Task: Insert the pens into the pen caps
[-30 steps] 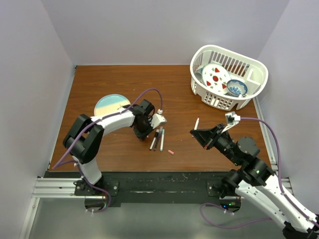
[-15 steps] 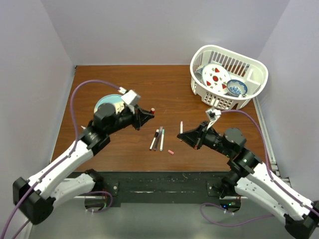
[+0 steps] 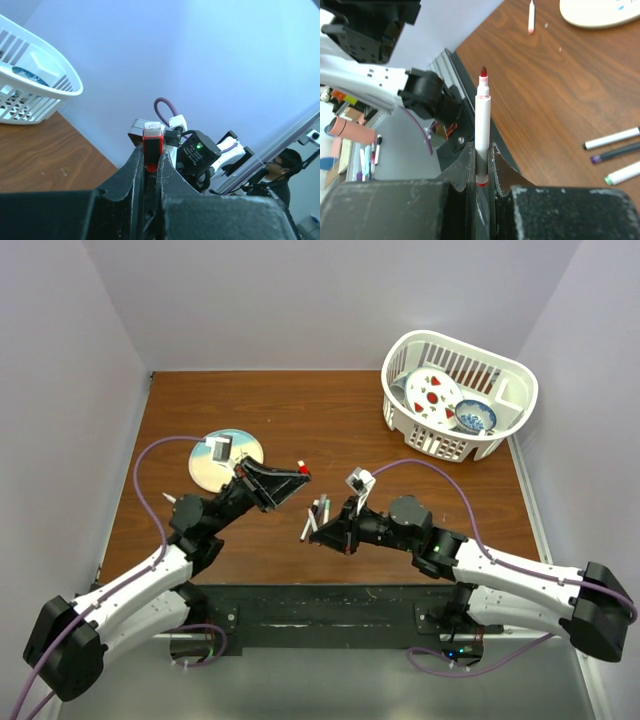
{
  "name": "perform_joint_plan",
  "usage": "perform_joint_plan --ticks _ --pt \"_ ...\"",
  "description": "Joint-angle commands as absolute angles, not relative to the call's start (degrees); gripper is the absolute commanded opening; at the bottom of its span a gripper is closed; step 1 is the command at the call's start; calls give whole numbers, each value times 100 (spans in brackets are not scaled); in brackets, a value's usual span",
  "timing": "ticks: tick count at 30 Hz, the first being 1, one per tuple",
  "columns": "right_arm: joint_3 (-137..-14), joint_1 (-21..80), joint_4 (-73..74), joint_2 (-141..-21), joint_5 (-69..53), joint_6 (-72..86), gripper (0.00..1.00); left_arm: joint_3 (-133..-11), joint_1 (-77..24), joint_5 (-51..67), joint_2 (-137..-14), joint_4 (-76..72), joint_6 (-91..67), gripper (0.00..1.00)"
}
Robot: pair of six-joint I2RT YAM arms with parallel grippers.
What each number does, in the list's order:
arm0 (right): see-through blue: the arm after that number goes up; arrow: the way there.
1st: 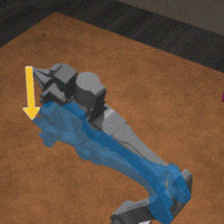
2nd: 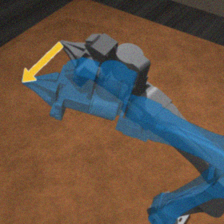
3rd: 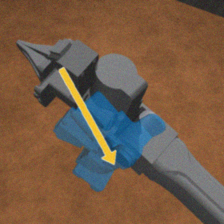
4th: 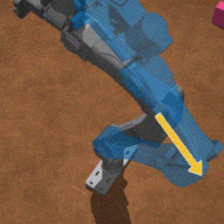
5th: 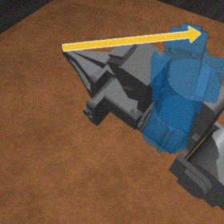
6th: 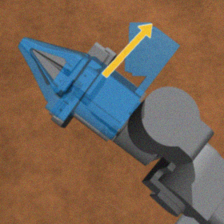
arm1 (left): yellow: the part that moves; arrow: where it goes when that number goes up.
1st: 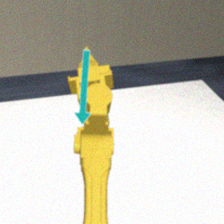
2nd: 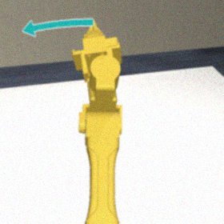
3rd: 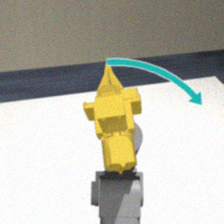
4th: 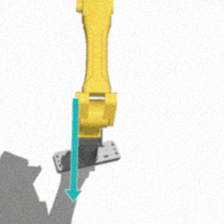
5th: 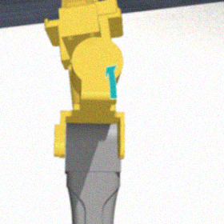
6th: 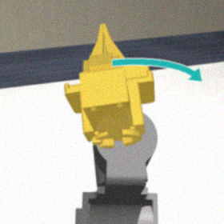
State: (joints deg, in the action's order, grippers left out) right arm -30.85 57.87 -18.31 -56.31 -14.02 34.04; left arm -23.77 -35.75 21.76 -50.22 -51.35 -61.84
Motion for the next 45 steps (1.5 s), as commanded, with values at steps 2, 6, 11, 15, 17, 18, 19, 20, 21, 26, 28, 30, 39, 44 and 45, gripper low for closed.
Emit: perform_joint_plan --ticks 2,6,11,15,17,18,19,20,21,26,28,30,39,44,45 --pt "-3375 5906 -2505 -5590 -898 3226 0 -2373 -3586 2197 -4773 -5582 -6601 0" --pt "-3410 5906 -2496 -5432 -852 3234 0 -2452 -3586 2171 -4641 -5318 -6513 0" --pt "-3550 5924 -2408 -5335 -905 3278 0 -2478 -3586 2136 -4544 -5002 -6425 0" --pt "-3542 5959 -2540 -5344 -975 3349 0 -2400 -3586 2109 -4579 -4966 -6503 0" --pt "-3559 5976 -2549 -5379 -958 3358 0 -2364 -3586 2118 -4597 -5053 -6565 0" --pt "-3586 5985 -2531 -5388 -949 3357 0 -2329 -3586 2118 -4597 -5089 -6635 0" --pt "-3629 5985 -2505 -5405 -941 3340 0 -2320 -3577 2109 -4597 -5089 -6653 0" --pt "-3647 5994 -2479 -5440 -958 3340 0 -2320 -3586 2118 -4597 -5080 -6662 0" --pt "-3647 6020 -2496 -5440 -958 3340 0 -2320 -3586 2109 -4605 -5063 -6671 0" --pt "-3656 6047 -2540 -5432 -932 3357 0 -2320 -3586 2066 -4562 -4887 -6662 0" --pt "-3665 6056 -2523 -5405 -914 3358 0 -2312 -3586 2048 -4527 -4817 -6636 0" --pt "-3683 6064 -2496 -5414 -905 3357 0 -2320 -3577 2039 -4535 -4790 -6618 0" --pt "-3709 6082 -2461 -5432 -861 3340 0 -2294 -3586 2101 -4474 -4711 -6574 0" --pt "-3700 6073 -2470 -5440 -835 3340 0 -2224 -3586 2118 -4412 -4605 -6530 0" --pt "-3700 6073 -2470 -5440 -835 3340 0 -2215 -3586 2118 -4412 -4614 -6530 0"
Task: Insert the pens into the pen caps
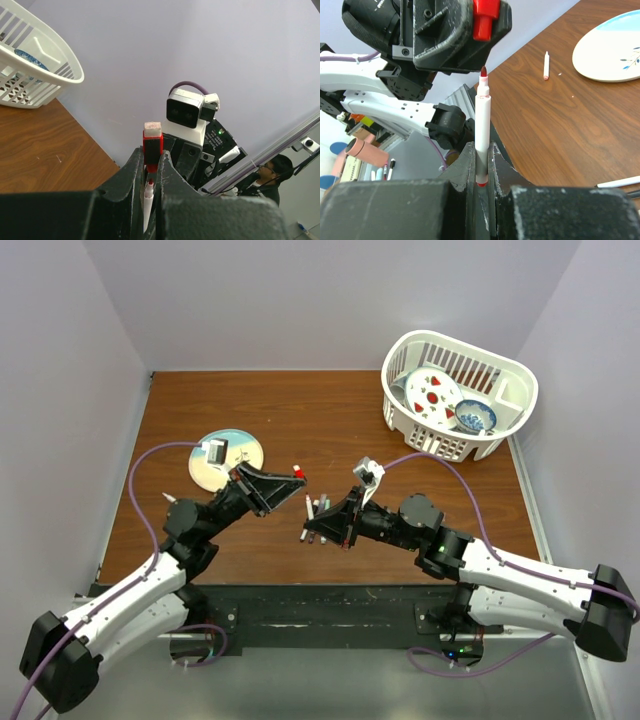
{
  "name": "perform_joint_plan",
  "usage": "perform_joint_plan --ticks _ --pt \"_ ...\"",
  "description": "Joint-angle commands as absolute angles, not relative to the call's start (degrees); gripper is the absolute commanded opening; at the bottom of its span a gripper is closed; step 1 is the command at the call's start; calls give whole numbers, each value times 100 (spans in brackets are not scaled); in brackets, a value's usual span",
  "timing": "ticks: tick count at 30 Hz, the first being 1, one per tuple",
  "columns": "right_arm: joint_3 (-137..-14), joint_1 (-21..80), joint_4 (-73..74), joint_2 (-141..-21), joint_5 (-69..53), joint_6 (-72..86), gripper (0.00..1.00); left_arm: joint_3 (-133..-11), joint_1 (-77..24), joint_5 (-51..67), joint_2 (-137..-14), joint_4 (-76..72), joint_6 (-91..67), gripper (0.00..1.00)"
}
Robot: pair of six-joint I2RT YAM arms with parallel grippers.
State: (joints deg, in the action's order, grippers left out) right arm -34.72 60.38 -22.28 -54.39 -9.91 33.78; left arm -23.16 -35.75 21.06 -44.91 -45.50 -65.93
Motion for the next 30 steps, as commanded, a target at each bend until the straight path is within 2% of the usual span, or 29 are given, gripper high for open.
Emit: perform_joint_plan --ticks 1,30 --pt "-3709 6073 -2470 -5449 -835 3340 0 -2197 -3577 2127 -4421 -4614 -6530 0" --pt "-3709 6073 -2531 -5563 -791 3436 0 -2109 -3586 2311 -4351 -4764 -6539 0"
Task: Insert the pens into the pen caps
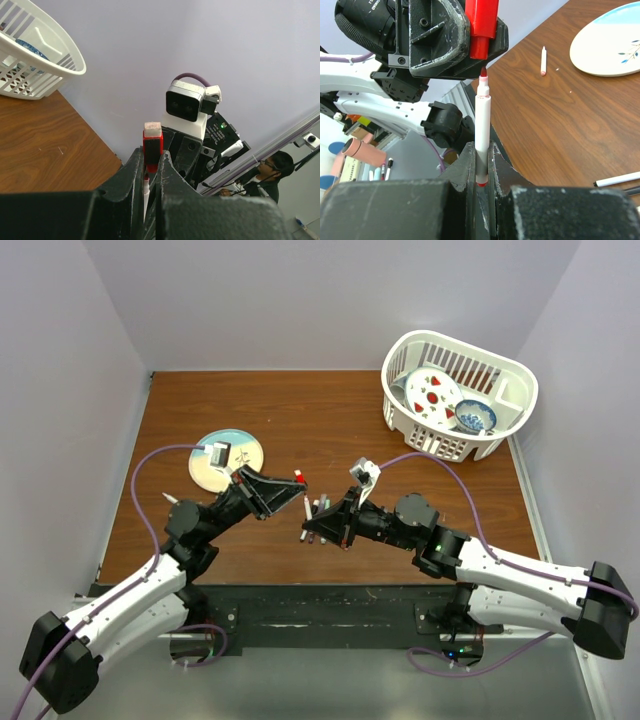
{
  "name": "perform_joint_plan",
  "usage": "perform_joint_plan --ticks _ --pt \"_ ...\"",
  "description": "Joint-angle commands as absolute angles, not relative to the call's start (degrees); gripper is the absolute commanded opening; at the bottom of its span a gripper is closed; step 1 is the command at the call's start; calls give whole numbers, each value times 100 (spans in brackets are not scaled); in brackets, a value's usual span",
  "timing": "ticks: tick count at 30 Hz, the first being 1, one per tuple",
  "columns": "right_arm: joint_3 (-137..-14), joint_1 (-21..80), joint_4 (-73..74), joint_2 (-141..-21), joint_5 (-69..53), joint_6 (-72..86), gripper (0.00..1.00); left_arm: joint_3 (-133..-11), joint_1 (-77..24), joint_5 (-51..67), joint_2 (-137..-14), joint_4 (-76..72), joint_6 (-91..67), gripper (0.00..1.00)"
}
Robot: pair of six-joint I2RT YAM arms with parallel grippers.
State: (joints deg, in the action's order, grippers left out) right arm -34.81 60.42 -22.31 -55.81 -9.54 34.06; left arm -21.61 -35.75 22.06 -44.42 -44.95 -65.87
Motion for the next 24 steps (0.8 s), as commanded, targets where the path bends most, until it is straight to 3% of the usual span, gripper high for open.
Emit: perform_joint_plan --ticks 1,24 --pt "-3709 6082 -2540 -5563 -791 3428 0 -2101 -3586 2329 -4351 -4746 -6530 0" --pt "-3683 6073 -2619 -5704 -888 3603 0 -2135 -3577 2276 -4298 -4579 -6170 0"
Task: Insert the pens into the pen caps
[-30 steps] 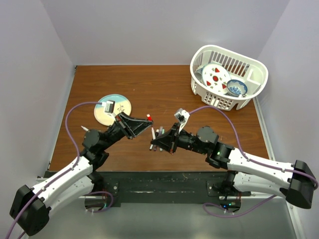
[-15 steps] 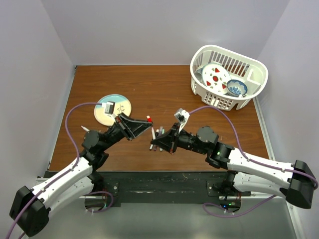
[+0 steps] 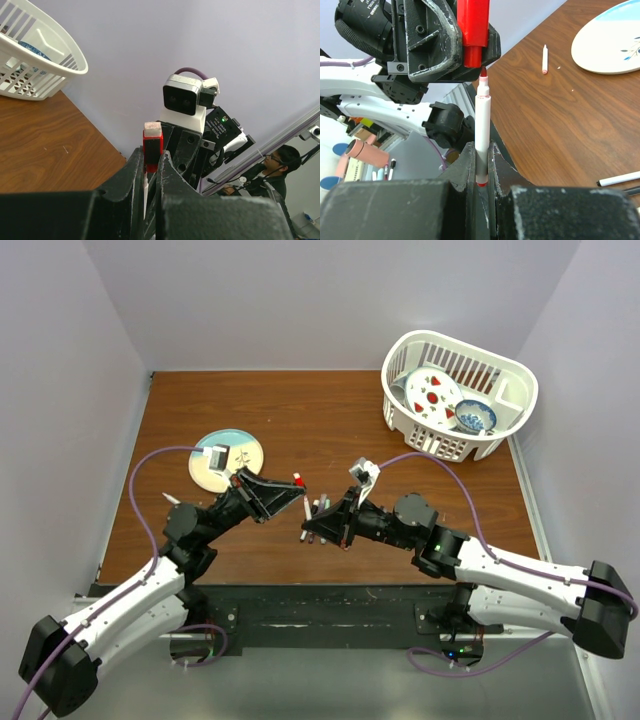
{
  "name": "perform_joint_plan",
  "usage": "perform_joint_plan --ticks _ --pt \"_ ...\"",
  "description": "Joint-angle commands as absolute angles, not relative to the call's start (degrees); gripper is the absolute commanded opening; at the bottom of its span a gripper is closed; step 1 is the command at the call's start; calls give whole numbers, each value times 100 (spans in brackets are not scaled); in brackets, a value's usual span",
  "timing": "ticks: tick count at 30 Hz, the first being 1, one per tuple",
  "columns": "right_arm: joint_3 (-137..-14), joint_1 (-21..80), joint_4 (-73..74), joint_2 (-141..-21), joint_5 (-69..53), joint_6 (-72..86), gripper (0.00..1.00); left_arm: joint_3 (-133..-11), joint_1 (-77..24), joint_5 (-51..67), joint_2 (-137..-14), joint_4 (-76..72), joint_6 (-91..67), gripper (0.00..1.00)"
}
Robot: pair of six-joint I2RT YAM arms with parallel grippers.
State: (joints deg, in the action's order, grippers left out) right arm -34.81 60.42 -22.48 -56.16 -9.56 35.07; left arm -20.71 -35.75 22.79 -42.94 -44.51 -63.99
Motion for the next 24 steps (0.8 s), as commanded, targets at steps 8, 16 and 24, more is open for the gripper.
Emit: perform_joint_plan --ticks 8,16,24 --pt "-3639 6073 -2663 -5775 -932 3674 0 -2364 -3586 2241 -4272 -4334 -5968 0" --pt "-3656 6082 -2593 -5687 -896 3647 0 -2373 -3586 2109 -4157 -4052 -5818 0" --pt "-3674 6082 -2558 -5669 -870 3639 0 -2399 -3577 2127 -4175 -4034 -5818 0"
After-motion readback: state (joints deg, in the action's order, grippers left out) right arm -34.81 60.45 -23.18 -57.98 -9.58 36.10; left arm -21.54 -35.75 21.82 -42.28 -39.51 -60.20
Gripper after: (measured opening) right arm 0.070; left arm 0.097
